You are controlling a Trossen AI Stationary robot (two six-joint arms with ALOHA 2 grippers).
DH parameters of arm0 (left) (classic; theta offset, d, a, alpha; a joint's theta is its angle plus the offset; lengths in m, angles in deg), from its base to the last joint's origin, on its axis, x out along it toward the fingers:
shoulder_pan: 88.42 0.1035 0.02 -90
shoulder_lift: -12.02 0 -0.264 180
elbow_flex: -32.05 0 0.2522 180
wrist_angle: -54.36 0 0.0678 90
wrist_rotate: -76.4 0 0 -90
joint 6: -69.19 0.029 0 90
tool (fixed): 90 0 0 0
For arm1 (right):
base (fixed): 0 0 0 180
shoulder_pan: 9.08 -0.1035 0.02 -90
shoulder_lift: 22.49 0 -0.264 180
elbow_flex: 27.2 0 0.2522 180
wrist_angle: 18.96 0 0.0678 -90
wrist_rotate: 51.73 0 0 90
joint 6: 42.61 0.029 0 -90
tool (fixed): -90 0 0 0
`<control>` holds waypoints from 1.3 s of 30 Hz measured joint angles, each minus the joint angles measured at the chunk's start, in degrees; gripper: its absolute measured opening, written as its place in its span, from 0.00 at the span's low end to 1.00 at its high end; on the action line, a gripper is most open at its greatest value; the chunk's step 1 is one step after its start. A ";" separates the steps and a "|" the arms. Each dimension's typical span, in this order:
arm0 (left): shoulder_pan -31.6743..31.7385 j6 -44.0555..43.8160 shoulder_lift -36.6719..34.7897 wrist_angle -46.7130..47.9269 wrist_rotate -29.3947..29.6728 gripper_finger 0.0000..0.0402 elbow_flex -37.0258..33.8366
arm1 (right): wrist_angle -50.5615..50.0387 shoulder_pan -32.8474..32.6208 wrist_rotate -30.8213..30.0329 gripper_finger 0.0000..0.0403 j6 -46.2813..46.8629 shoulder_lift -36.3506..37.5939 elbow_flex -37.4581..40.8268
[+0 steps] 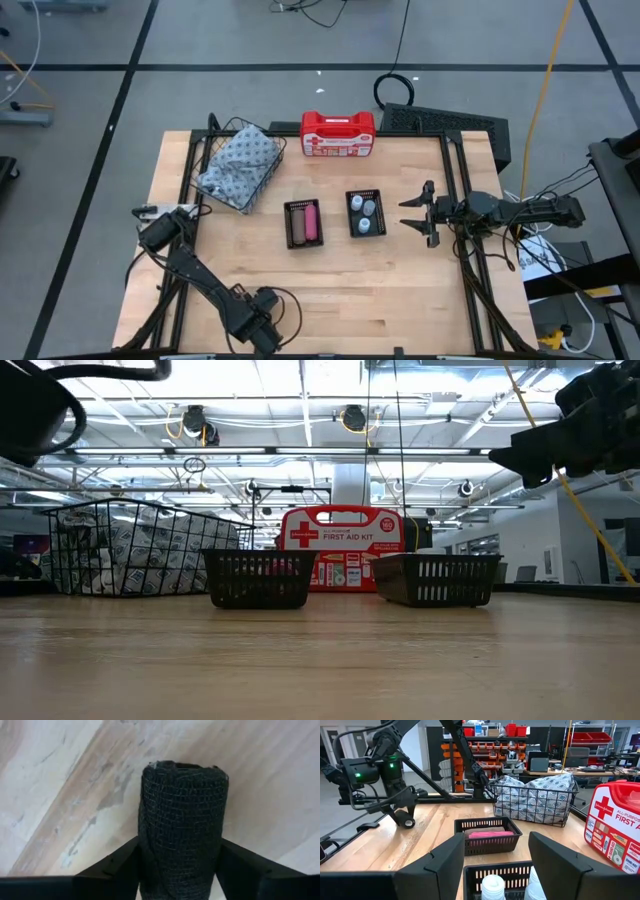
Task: Pick & Place Medicine items
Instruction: Put the black bandage into the left black basket
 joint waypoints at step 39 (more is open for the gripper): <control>43.33 7.14 -13.47 -5.02 8.49 0.24 -0.09 | 0.02 0.00 0.00 0.52 -0.01 0.00 0.00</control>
